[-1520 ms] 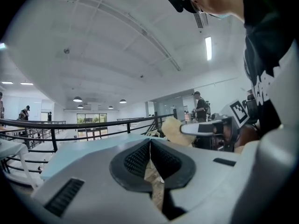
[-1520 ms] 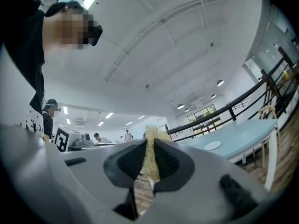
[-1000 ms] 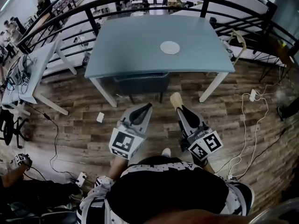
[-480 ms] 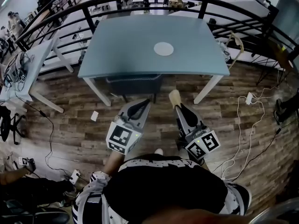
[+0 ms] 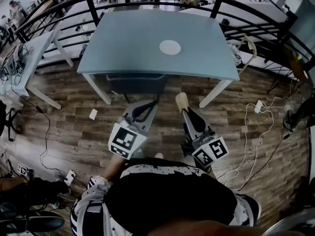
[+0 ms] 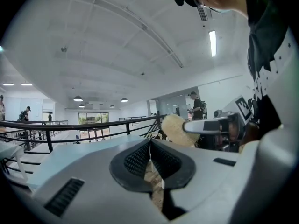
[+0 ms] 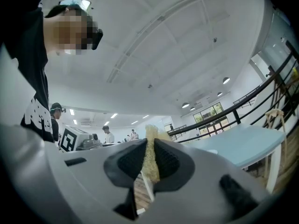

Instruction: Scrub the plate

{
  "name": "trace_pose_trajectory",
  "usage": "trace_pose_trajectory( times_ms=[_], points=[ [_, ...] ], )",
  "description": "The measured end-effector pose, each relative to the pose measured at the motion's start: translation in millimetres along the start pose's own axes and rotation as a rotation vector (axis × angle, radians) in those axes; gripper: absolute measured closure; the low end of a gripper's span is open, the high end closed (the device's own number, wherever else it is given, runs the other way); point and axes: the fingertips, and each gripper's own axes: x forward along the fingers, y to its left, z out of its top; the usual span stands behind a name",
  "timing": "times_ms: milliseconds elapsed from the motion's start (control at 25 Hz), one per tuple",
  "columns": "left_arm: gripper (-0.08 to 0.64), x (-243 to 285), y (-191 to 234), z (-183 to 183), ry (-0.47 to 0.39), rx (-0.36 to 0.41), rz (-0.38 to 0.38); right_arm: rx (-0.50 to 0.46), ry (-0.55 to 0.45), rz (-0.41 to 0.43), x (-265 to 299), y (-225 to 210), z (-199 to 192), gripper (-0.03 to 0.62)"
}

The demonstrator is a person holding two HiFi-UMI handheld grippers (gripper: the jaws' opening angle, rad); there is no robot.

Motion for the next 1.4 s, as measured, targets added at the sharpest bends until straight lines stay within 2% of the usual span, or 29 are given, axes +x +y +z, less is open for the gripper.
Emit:
trace_pose_trajectory(
  times_ms=[240, 480, 640, 760, 880, 1040, 1400],
  points=[
    [0.546, -5, 20, -13, 0.017, -0.027, 0.021, 0.021, 0.007, -0.009, 12, -1, -12, 0.54],
    [0.546, 21, 42, -4, -0.046, -0.021, -0.065, -0.004, -0.013, -0.084, 37, -9, -5, 0.54],
    [0.546, 24, 72, 0, -0.089, -0.013, -0.109, -0.039, -0.019, -0.087, 79, -8, -9, 0.54],
    [0.546, 14, 110, -4, -0.102, -0.003, -0.082, -0.053, -0.005, -0.083, 114, -6, -15, 0.54],
    [0.546, 5, 151, -11, -0.101, -0.037, -0.041, -0.057, 0.01, -0.073, 146, 0, -20, 0.54],
    [0.546, 0, 187, -18, -0.099, -0.043, -0.019, -0.05, 0.035, -0.069, 182, 2, -29, 0.54],
    [0.546, -38, 262, -28, -0.105, -0.048, 0.085, -0.05, 0.055, 0.023, 261, 36, -50, 0.54]
  ],
)
